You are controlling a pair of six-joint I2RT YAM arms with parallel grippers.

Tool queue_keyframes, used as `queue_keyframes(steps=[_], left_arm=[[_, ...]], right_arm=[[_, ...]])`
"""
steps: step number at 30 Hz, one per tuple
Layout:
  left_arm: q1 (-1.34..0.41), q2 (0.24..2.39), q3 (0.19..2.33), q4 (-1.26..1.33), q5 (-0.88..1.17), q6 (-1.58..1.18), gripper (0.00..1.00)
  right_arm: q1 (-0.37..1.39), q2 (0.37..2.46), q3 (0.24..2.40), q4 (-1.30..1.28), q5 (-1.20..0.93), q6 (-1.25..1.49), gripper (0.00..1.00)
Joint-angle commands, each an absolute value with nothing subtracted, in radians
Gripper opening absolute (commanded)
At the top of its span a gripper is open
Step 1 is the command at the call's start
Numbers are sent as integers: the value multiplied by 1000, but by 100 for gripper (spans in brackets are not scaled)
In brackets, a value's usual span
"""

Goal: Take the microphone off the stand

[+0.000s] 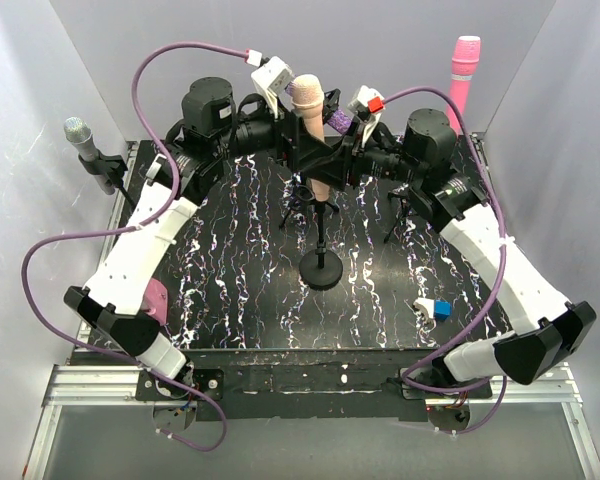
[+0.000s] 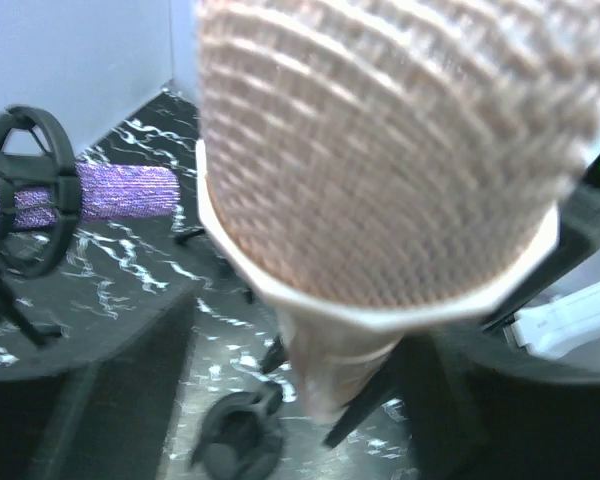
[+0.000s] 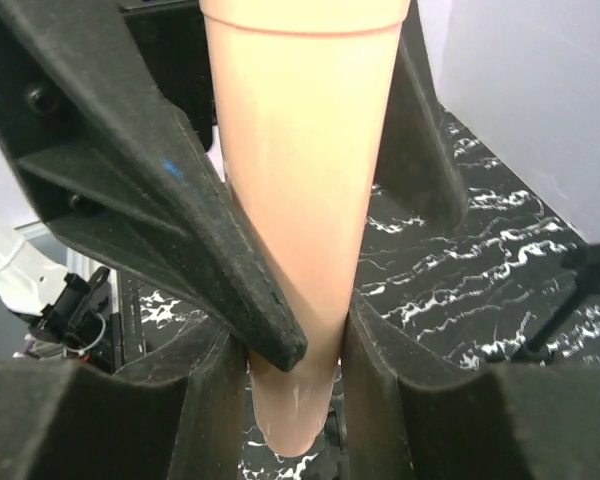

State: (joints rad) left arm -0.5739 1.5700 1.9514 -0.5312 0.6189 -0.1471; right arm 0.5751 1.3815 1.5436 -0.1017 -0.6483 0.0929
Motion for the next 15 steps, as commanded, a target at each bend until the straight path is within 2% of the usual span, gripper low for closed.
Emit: queue_keyframes(steps=[1,2,4,9,15], left_arm=[[-583,1575,1985,-502,578,-146,87],[-583,1578,1993,-500,586,-137,94],[-583,1580,2014,-500,627,-106,98],[-583,1523,1979,-532,689,73,98],[-583,1462,1879,-545,653,195,98]], right_arm=[[574,1309,1537,-130,-559,94,1],[557,1290,1519,-156,-531,97,1],[505,1247,1497,-216,-523,100,1],[338,1088,1416,-418,-516,5,1],[200,827,1246,-802,-459,-348,1]])
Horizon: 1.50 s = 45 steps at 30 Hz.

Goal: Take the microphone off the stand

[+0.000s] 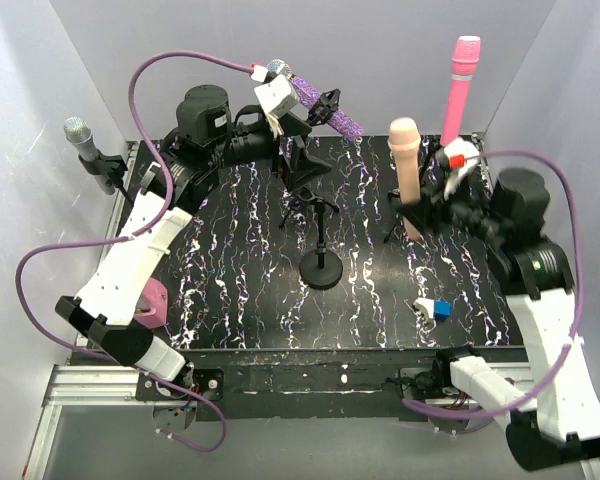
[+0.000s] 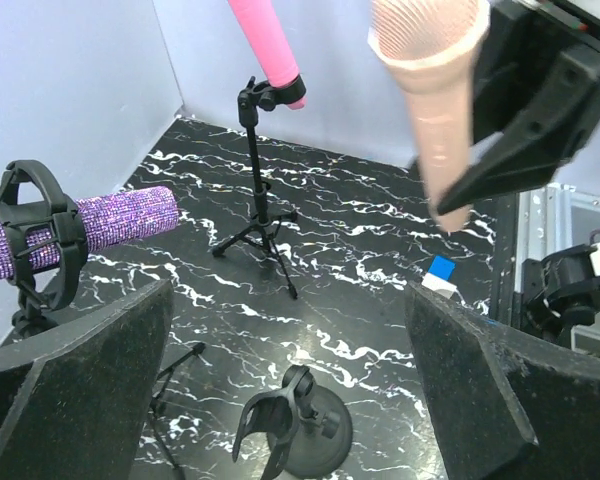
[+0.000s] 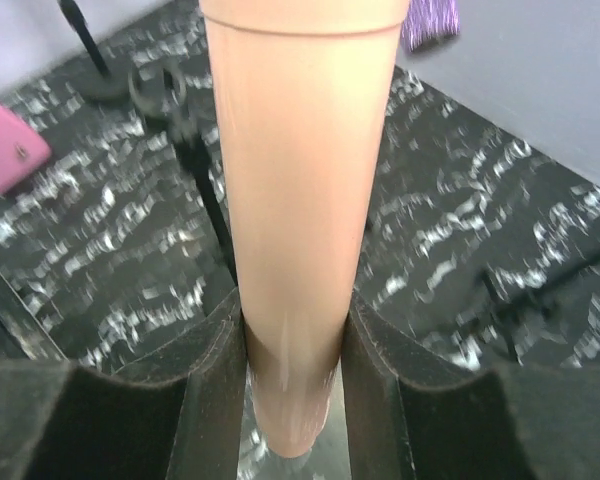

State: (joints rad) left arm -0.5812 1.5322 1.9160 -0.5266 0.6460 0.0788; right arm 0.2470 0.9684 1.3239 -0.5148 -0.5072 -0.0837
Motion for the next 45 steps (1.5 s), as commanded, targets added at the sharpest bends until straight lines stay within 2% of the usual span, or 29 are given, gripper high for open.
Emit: queue_keyframes(steps=[1,5,12,18,26,28,31,32,35,37,38,39,40,45], left_arm=[[-581,1457,1873,-545,649,198,98],[-583,1451,1859,-543,630,210,98],[-583,1425,1821,-537,646,213,98],[-583,1396,1779,-534,620,225,98],[-583,1376,1743,-535,592,241,98],[-583,1373,1738,-537,591,239,98],[-583,1370,1741,-545,580,238,98],[-583,1371,1738,-549,575,239,98],[-584,1367,1729,-569,568,255,98],[-583,1367,1724,-584,569,265,98],[-583,1367,1724,-595,572,273,98],[-583,1370,1726,-609,575,284,98],[-583,1368,1726,-621,577,291,98],[-583,1321,1657,-647,580,282,98]], right_arm=[[180,786,1224,-861,-428,-397,1],[77,706,1122,-1061,-365,-557,1],[-151,739,928,-1054,-200,-624,1],[-431,949,916,-956,-187,-554,1],[-460,1222,793,-792,-7,-615,1],[-478,1329,805,-779,60,-577,1],[-541,1446,862,-788,32,-509,3],[-552,1466,873,-785,20,-500,6],[-557,1489,876,-761,23,-521,32],[-555,1505,879,-765,18,-534,45],[-557,1509,884,-770,14,-537,56],[-558,1511,885,-781,8,-538,74],[-560,1509,891,-790,-27,-537,81],[-564,1468,937,-830,-66,-514,87]])
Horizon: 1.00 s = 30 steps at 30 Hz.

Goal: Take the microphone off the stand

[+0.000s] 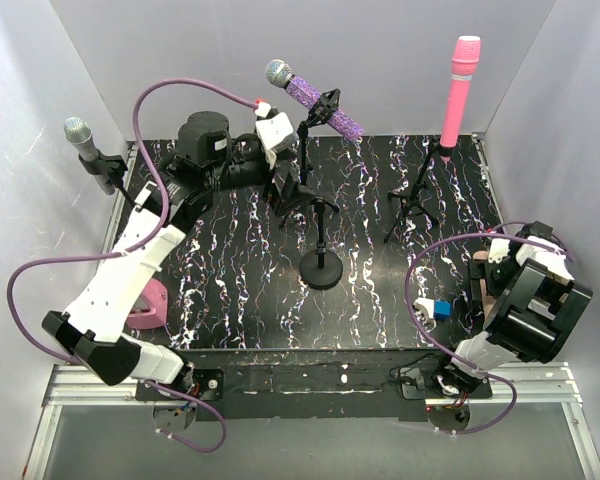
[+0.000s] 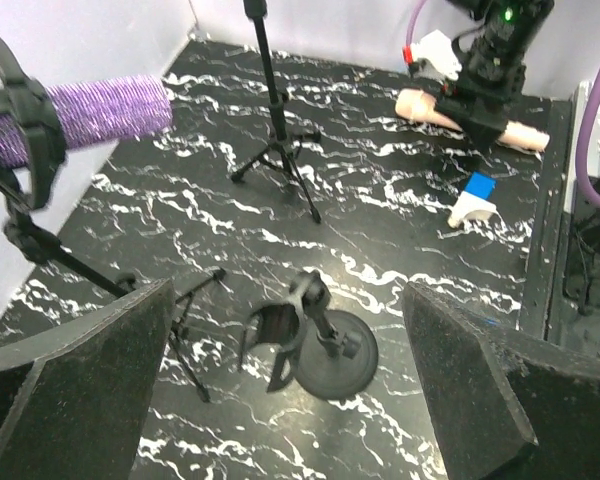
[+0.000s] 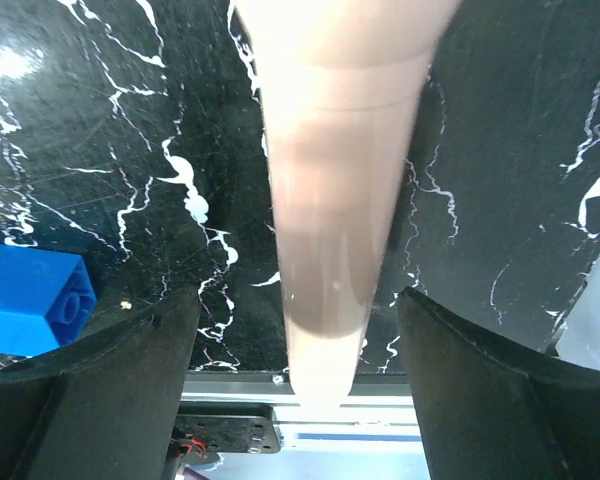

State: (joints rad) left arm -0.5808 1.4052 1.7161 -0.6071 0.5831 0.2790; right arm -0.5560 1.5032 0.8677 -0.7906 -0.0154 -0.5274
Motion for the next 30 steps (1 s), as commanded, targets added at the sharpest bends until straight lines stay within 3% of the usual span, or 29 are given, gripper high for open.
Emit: queue_keyframes(steps=[1,11,20,27,30], left_arm=[[-583,1307,1637,-644,574,276,98],[-584,1399,1655,-746,653,503,98],[-584,1632,1868,-952,730,756,86],[-584,1741,2011,-1143,722,899,61],[-583,1746,2023,-1173,735,887,45]], right_arm=[[-565,1451,959,-845,-77,-508,87],[-542,1111,1046,-1041,-374,-526,86],[-198,796,1019,-1175,-560,-729,84],[-2,811,1110,-1083,-549,-560,82],[77,859,1161,-1052,-557,-493,82]])
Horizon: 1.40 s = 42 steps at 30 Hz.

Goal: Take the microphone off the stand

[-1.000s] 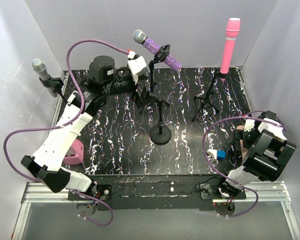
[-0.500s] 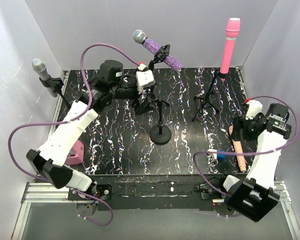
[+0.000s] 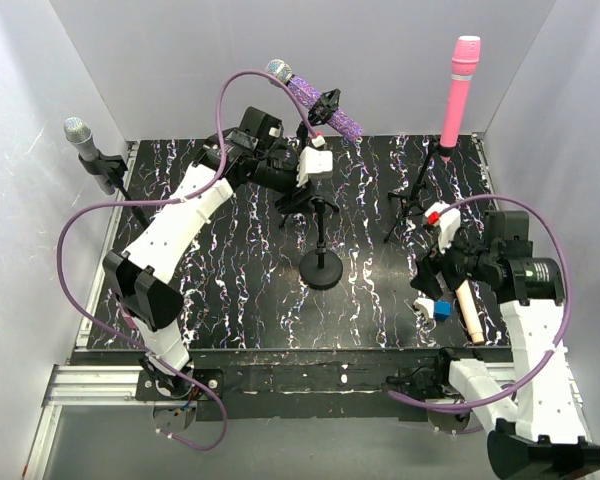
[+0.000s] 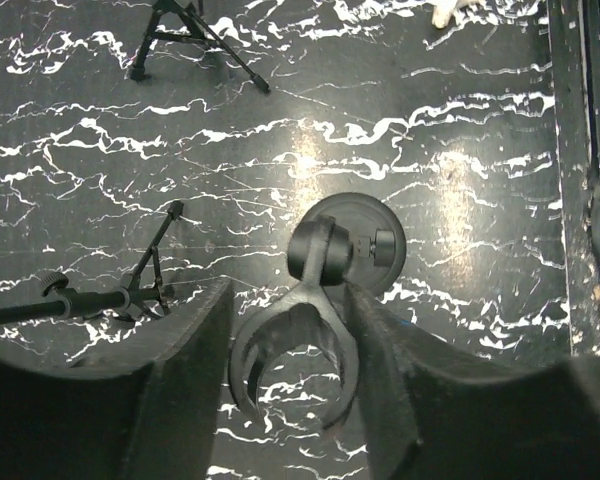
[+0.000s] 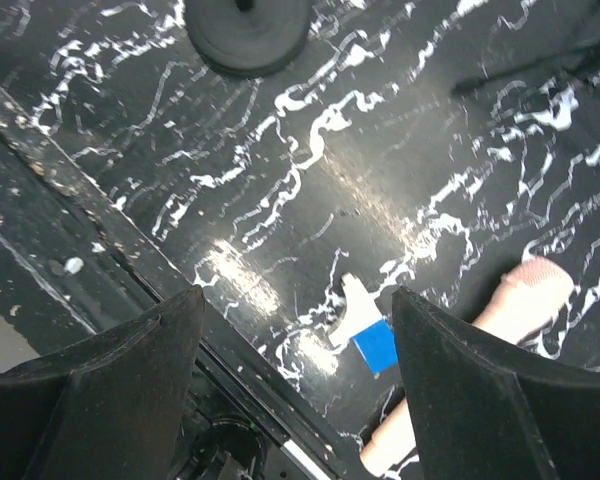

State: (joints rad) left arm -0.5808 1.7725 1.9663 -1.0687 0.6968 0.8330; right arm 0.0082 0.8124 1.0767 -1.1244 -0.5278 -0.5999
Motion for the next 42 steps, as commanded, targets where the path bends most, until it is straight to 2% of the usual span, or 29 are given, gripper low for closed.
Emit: queue_keyframes(steps=[1,4,5,9,11,13,16,18,21,25,28,31,34,39,42], left_arm=[[-584,1741,2023,-1172,738,867,37],[-584,1723,2013,-1120,707,737,7],[-586,1709,1999,-1091,681,669,4],[-595,1614,1898,-988,574,479,0],[-598,1545,1803,-907,450,340,1],[-601,1471,1717,-829,309,228,1],[-601,1379,1623,-769,116,47,7],[-601,1347,1597,-768,66,-53,10],[-601,1319,1583,-779,42,-109,11],[-598,1330,1592,-819,-119,-164,12],[-589,1336,1600,-827,-120,-212,18],[-581,1333,1592,-818,-77,-244,19],[-558,1332,1579,-822,-34,-274,16],[-425,1353,1563,-853,115,-382,12],[-390,1358,1551,-851,138,-387,10]], right_arm=[[99,877,1181,-1048,-571,-476,82],[173,942,1233,-1017,-607,-419,85],[193,960,1247,-1003,-629,-408,88],[270,951,1240,-768,-664,-278,90],[304,943,1226,-659,-664,-194,90],[345,1000,1259,-661,-686,-160,87],[402,1116,1298,-684,-701,-82,77],[434,1219,1321,-683,-704,-22,73],[495,1305,1319,-617,-635,93,72],[557,1417,1339,-545,-641,193,73],[592,1495,1376,-500,-655,250,73],[615,1569,1419,-477,-650,291,72],[624,1621,1439,-453,-650,314,67],[626,1681,1437,-400,-661,333,61],[626,1718,1451,-380,-701,344,54]])
